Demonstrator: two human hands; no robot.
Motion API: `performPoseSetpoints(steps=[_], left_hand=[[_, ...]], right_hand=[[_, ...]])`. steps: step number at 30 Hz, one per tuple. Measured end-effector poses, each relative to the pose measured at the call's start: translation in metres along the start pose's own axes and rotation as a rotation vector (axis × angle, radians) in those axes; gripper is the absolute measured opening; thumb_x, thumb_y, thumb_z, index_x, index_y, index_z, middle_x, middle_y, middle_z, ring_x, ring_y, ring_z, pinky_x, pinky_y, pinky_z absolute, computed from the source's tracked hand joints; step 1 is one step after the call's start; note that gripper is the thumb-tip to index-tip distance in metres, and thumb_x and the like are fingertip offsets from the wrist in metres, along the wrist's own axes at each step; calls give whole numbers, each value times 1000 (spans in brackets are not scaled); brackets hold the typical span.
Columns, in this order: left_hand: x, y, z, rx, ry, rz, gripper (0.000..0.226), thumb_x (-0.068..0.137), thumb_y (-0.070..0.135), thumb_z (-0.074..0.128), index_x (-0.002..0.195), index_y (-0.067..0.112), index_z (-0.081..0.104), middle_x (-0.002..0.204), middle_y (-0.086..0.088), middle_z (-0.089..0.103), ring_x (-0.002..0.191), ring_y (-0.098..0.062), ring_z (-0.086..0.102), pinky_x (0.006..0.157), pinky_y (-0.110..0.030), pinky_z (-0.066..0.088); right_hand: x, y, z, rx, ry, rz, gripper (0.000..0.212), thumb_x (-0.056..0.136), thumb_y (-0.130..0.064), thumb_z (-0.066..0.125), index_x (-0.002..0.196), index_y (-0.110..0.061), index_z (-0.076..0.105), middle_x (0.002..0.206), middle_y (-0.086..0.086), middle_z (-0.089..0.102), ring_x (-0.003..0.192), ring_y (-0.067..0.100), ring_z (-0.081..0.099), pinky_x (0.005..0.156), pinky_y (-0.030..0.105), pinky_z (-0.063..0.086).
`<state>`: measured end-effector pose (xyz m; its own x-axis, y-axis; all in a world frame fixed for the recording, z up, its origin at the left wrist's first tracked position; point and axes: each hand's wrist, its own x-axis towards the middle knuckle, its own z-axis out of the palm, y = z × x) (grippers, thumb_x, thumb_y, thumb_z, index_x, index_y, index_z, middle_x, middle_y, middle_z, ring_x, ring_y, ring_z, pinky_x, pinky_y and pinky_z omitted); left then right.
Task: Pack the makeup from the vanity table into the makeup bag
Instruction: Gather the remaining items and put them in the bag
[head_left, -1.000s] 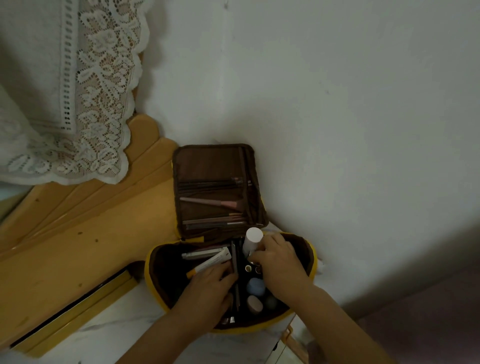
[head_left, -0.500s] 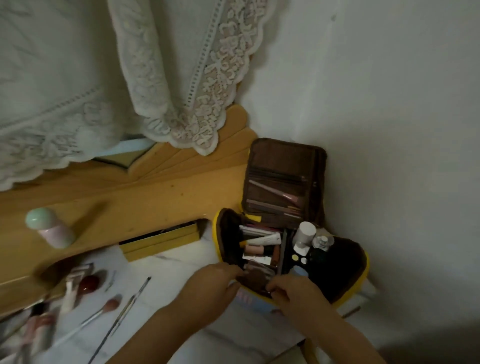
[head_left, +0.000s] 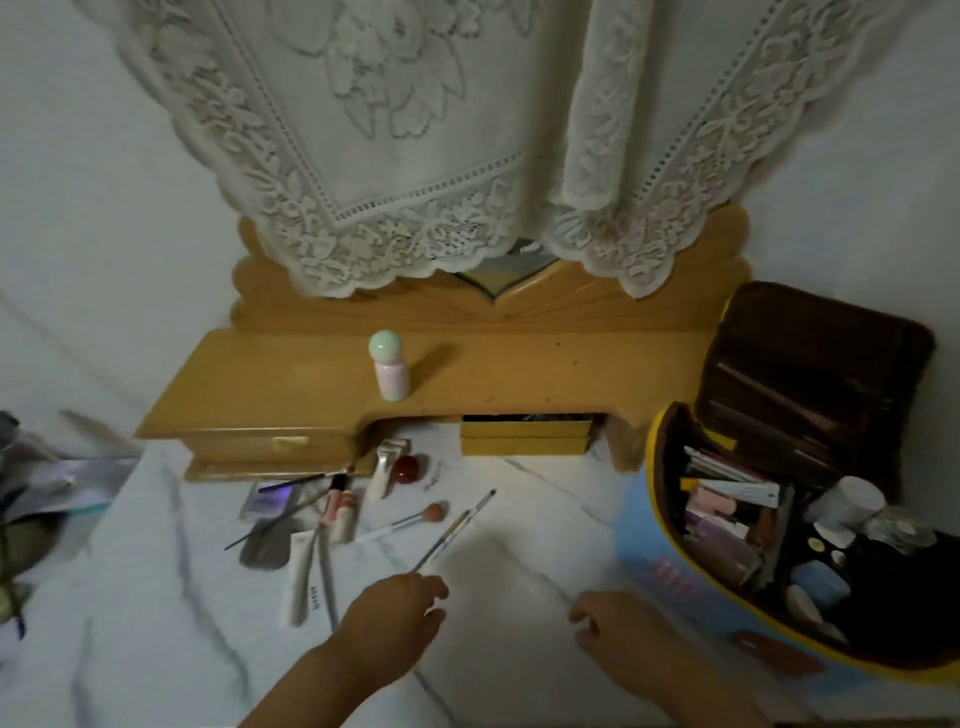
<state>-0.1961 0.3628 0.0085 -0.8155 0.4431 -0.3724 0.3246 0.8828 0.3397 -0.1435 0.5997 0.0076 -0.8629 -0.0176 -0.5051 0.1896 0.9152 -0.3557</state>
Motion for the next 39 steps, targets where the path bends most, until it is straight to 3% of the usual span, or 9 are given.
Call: performPoseSetpoints(steps=[3, 10, 13, 16, 20, 26, 30, 34, 39], left_hand=[[-21, -40, -1, -37, 30, -57, 33, 97, 32, 40, 128, 28, 49, 130, 7, 54, 121, -8, 49, 99, -18, 34], [-53, -141, -5, -79, 146, -238, 31, 95, 29, 43, 124, 29, 53, 125, 7, 57, 115, -9, 54, 95, -19, 39], [-46, -176, -8, -86, 247, -320, 30, 94, 24, 43, 122, 24, 55, 122, 4, 59, 110, -12, 57, 92, -21, 44], [-29, -198, -16, -84, 378, -361, 28, 93, 16, 45, 116, 17, 60, 114, -5, 63, 103, -20, 60, 87, -26, 49], [-2, -217, -28, -103, 418, -296, 29, 95, 15, 43, 119, 13, 58, 121, -9, 58, 108, -25, 55, 89, -31, 47], [36, -240, -35, -1, 303, -113, 40, 93, 16, 46, 133, 15, 48, 147, -6, 40, 130, -27, 43, 99, -38, 42], [40, -260, -28, 47, 341, -112, 25, 82, 23, 55, 103, 20, 68, 121, -11, 64, 99, -33, 64, 76, -40, 55], [31, -273, -29, 76, 367, -153, 12, 71, 20, 76, 83, 19, 75, 109, -15, 69, 95, -36, 66, 73, -40, 58], [21, -282, -32, 133, 372, -130, 37, 57, 26, 84, 90, 13, 74, 96, -9, 74, 84, -29, 72, 64, -34, 59]], right_hand=[[10, -31, 17, 28, 17, -12, 30, 93, -27, 45, 122, -22, 53, 130, 3, 54, 119, 18, 50, 90, 19, 38], [31, -120, 66, 50, -35, -30, 30, 93, -26, 44, 121, -21, 54, 128, 5, 54, 117, 20, 51, 92, 22, 40], [40, -154, 82, 44, -16, -53, 27, 94, -23, 42, 115, -19, 57, 123, 5, 57, 112, 20, 52, 83, 23, 39], [49, -181, 91, 61, 4, -63, 29, 94, -22, 39, 117, -21, 56, 124, 2, 55, 114, 17, 50, 89, 22, 38], [62, -204, 93, 79, 23, -73, 31, 95, -19, 38, 120, -21, 55, 125, 1, 54, 115, 16, 49, 93, 23, 38], [82, -233, 84, 86, 90, -112, 30, 96, -17, 37, 119, -19, 56, 120, 2, 54, 112, 16, 47, 88, 23, 36], [96, -253, 80, 41, 132, -164, 29, 95, -15, 38, 115, -16, 59, 119, 6, 55, 111, 21, 47, 89, 26, 38], [114, -273, 81, 3, 161, -217, 30, 93, -12, 38, 114, -15, 60, 130, 8, 49, 121, 22, 41, 99, 28, 34], [138, -297, 88, -164, 171, -279, 34, 91, -21, 46, 125, -15, 51, 138, 7, 40, 136, 26, 24, 110, 37, 22]])
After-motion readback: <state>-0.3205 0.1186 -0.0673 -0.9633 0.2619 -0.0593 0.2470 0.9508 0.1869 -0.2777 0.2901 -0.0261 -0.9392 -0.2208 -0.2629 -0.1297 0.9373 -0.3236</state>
